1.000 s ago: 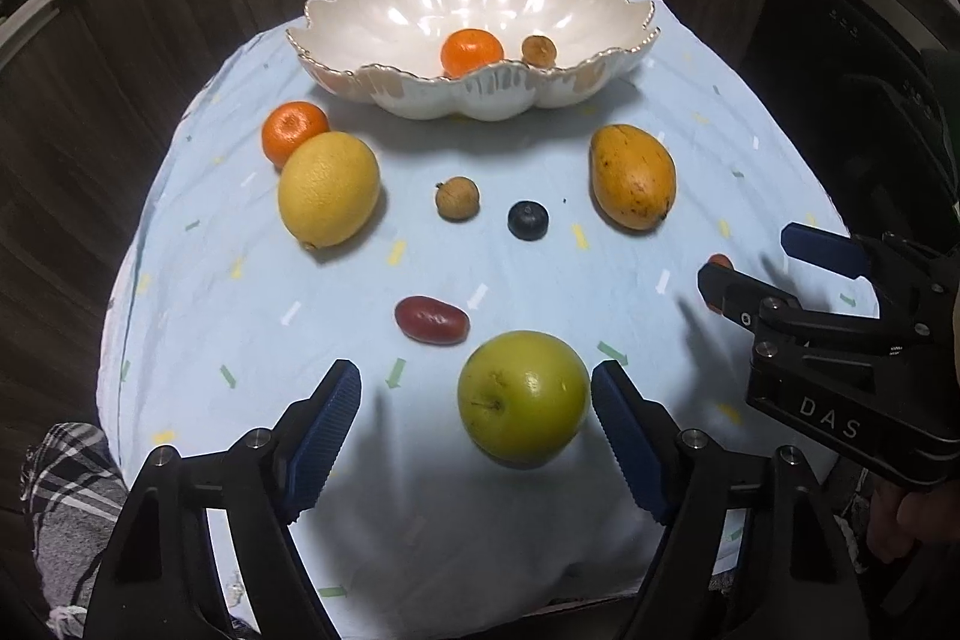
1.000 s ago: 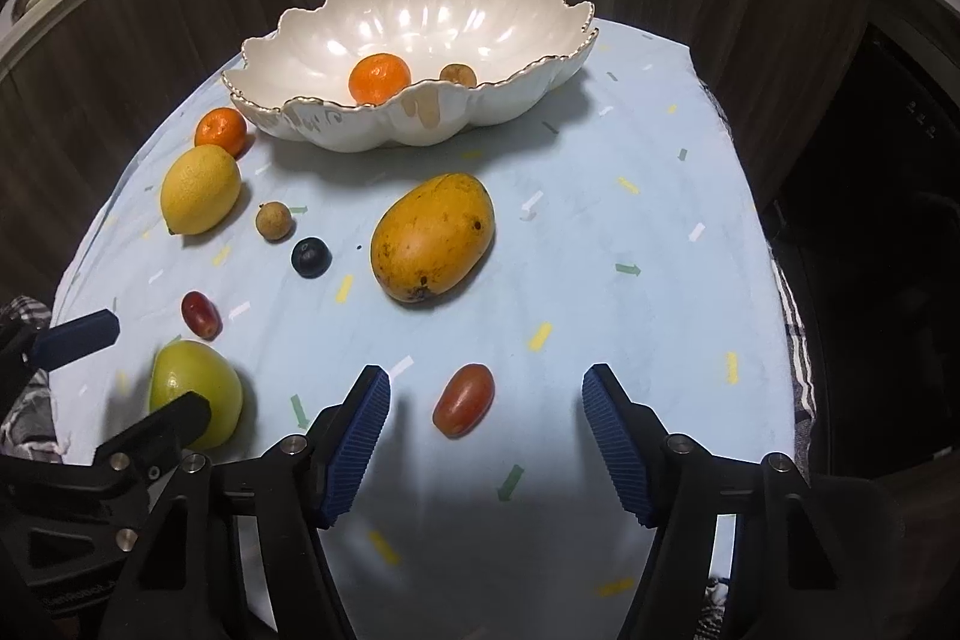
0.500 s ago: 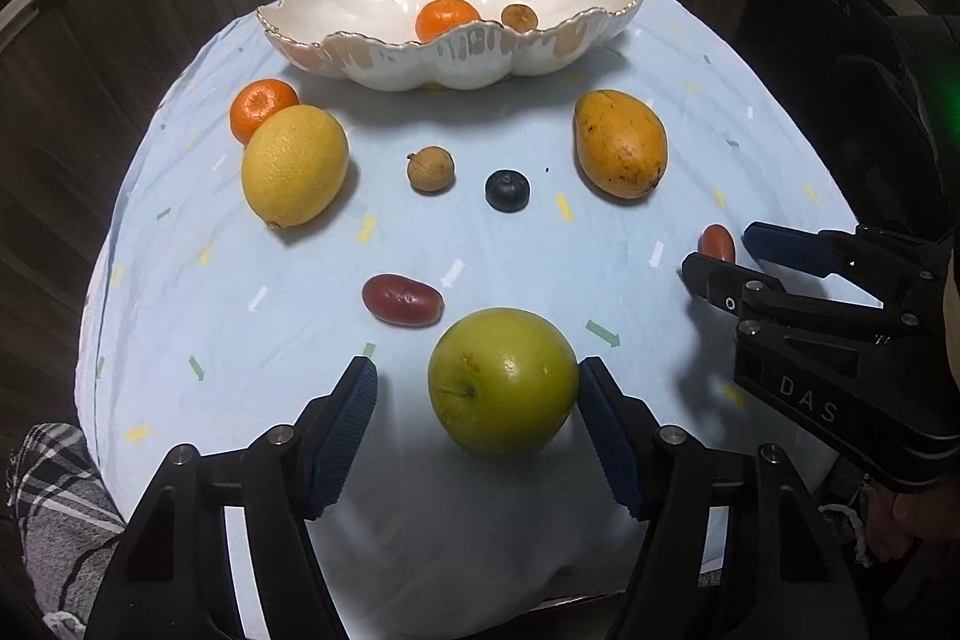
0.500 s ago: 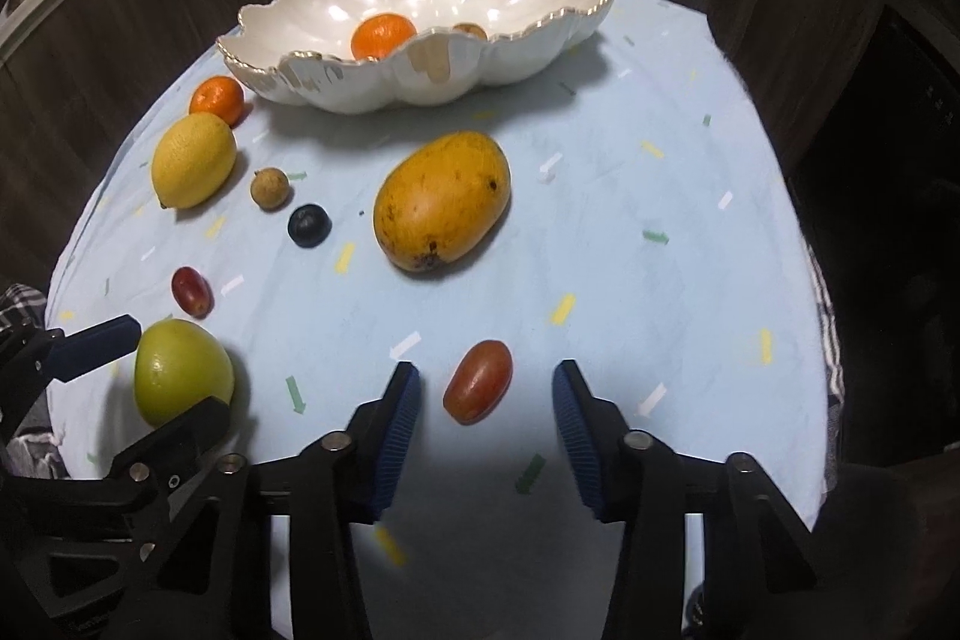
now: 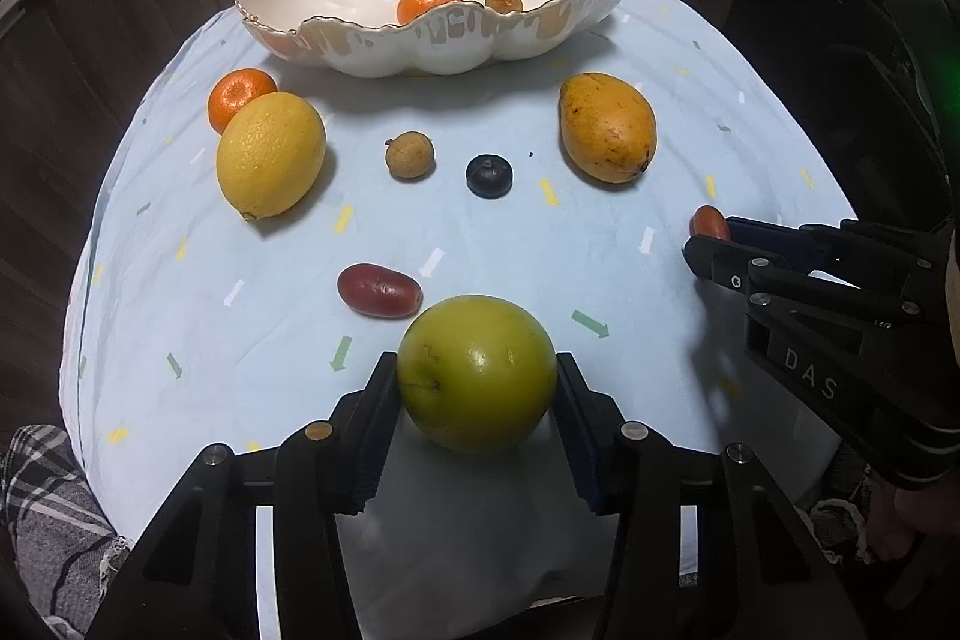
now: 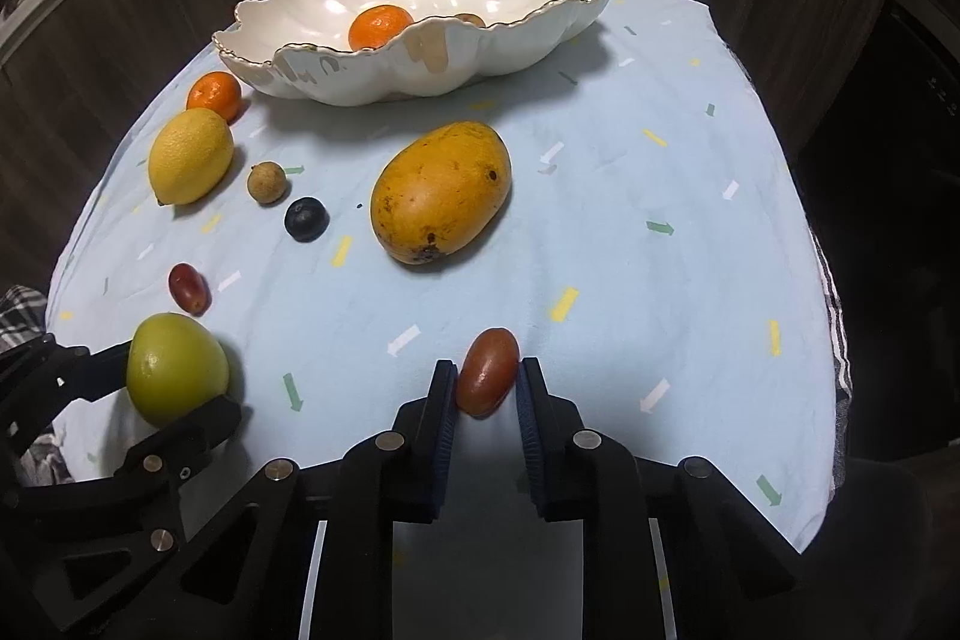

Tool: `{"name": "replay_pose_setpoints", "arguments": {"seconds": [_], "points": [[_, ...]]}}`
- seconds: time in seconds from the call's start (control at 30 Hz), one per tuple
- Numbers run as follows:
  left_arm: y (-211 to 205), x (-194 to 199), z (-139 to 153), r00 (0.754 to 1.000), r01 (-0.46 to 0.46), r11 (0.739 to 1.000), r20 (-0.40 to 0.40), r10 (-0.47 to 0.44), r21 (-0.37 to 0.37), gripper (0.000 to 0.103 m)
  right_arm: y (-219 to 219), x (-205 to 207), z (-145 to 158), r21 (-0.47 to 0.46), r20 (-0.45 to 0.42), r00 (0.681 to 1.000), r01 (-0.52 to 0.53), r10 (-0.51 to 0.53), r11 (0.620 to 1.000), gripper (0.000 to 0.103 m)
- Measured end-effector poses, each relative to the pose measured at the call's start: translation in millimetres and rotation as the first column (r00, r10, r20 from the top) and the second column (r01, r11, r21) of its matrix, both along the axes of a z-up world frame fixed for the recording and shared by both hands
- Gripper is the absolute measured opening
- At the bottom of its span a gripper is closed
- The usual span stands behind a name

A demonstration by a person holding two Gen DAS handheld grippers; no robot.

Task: Organize fruits
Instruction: 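Close left gripper on green apple while right gripper closes on red date, then lift green apple and red date with both grippers toward the bowl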

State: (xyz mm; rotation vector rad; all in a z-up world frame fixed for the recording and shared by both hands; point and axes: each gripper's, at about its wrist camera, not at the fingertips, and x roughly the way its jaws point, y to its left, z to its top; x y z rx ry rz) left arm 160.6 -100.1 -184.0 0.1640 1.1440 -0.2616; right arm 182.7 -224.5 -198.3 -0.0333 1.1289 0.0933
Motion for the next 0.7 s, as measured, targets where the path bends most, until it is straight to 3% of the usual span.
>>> {"name": "replay_pose_setpoints", "arguments": {"seconds": [0.7], "points": [[2,-2,22,0.997,0.003,1.000,0.077,-0.003,0.007,0.048,2,-7,23,0.008,0.063,0.998,0.007,-0.007,1.000,0.020]]}}
